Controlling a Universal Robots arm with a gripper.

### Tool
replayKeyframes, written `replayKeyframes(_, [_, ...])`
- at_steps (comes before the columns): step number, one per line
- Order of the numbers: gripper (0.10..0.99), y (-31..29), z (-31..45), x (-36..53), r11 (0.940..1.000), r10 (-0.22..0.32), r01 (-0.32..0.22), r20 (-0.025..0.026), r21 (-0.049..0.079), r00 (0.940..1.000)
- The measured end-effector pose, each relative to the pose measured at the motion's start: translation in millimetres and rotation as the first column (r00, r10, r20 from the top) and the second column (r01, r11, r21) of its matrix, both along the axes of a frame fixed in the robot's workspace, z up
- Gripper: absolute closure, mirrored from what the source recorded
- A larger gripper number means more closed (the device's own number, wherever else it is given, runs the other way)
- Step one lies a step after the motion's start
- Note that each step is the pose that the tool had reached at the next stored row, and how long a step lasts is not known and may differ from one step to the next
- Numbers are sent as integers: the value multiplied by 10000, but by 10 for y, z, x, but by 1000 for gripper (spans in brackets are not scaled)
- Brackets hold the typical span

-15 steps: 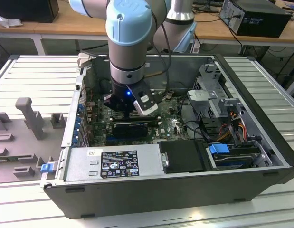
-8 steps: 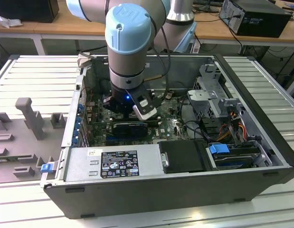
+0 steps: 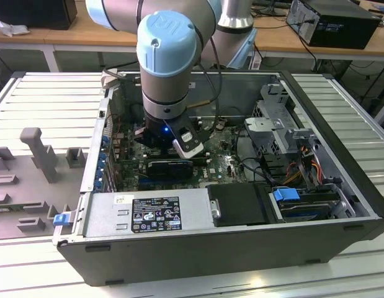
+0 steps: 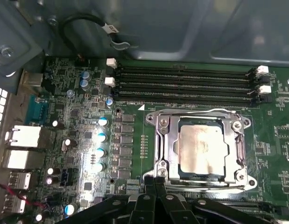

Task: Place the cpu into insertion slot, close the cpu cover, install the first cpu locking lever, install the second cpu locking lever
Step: 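Install the second cpu locking lever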

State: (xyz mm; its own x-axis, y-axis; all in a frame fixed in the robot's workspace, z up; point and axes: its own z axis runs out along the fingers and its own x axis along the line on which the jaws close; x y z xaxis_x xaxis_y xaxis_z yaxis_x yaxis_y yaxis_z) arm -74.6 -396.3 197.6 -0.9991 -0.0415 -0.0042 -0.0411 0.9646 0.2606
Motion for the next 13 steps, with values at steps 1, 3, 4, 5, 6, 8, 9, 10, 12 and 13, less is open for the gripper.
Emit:
replayKeyframes(1, [980, 6, -7, -3, 10000, 1, -1, -2, 29, 10000])
replayKeyframes(3, [980, 21, -22, -18, 10000, 3, -3, -2, 87, 10000])
replayKeyframes(4, [980, 23, -21, -28, 9999, 2, -2, -1, 103, 10000])
replayKeyframes(5, [980, 24, 7, -28, 9999, 4, -4, 4, 113, 10000])
replayKeyframes(6, [980, 24, 47, -28, 9999, 4, -4, 2, 108, 10000])
replayKeyframes(8, [980, 23, 140, -29, 9999, 2, -2, 1, 104, 10000])
replayKeyframes(9, [980, 23, 165, -29, 9999, 2, -2, 1, 105, 10000])
replayKeyframes(10, [980, 23, 195, -29, 9999, 2, -2, 1, 105, 10000])
replayKeyframes(12, [980, 23, 310, -29, 9999, 2, -2, 0, 103, 10000])
replayKeyframes(13, [980, 23, 317, -29, 9999, 2, -2, 2, 106, 10000])
